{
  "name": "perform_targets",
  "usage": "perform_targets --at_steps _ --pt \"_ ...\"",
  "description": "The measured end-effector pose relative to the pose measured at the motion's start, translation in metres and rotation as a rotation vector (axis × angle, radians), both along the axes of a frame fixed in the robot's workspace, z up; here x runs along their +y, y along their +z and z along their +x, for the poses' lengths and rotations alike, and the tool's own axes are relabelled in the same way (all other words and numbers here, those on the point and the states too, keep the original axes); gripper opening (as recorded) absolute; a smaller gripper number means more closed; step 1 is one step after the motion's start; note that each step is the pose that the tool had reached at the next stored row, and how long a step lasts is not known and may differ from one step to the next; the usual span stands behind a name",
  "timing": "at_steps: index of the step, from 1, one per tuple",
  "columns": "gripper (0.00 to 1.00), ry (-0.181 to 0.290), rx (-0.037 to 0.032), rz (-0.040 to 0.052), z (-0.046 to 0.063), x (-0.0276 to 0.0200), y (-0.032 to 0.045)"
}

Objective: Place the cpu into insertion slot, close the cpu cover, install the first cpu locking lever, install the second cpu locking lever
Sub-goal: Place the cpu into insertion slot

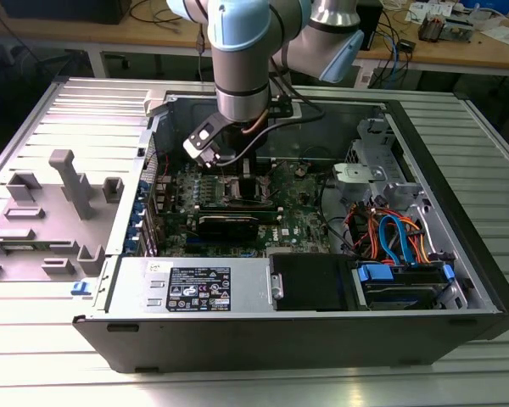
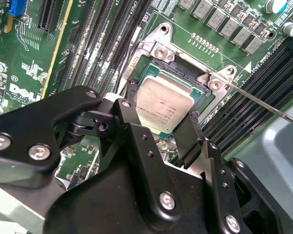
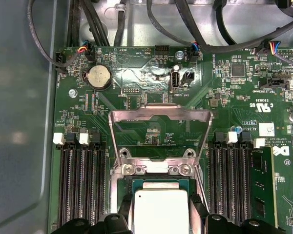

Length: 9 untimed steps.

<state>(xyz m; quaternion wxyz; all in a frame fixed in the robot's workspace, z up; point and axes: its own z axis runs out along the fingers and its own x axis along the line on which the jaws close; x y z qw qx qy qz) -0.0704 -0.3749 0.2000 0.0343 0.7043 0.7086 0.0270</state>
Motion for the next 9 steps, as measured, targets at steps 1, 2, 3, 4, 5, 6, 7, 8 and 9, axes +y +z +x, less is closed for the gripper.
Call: perform_targets --at_steps 1,2,3,4,5,6,7,8,9 --pt "0.54 0.000 0.0000 -0.0001 0.0000 0.0000 -0.0003" --pt "0.54 0.000 0.0001 -0.0001 0.0000 0.0000 -0.0005" --pt "0.54 0.000 0.0002 0.0000 0.0000 0.0000 -0.0006" --pt "0.54 0.000 0.0002 0.0003 0.0000 0.0000 -0.0008" --pt "0.54 0.000 0.0001 0.0006 0.0000 0.0000 -0.0010" --pt "0.54 0.000 0.0001 0.0008 0.0000 0.0000 -0.0010" --pt "0.54 0.000 0.0002 0.0018 0.0000 0.0000 -0.0008" --pt "0.54 0.000 0.0000 0.0027 0.0001 0.0001 -0.0002" --pt "0.54 0.000 0.0002 0.0025 0.0001 0.0001 0.0002"
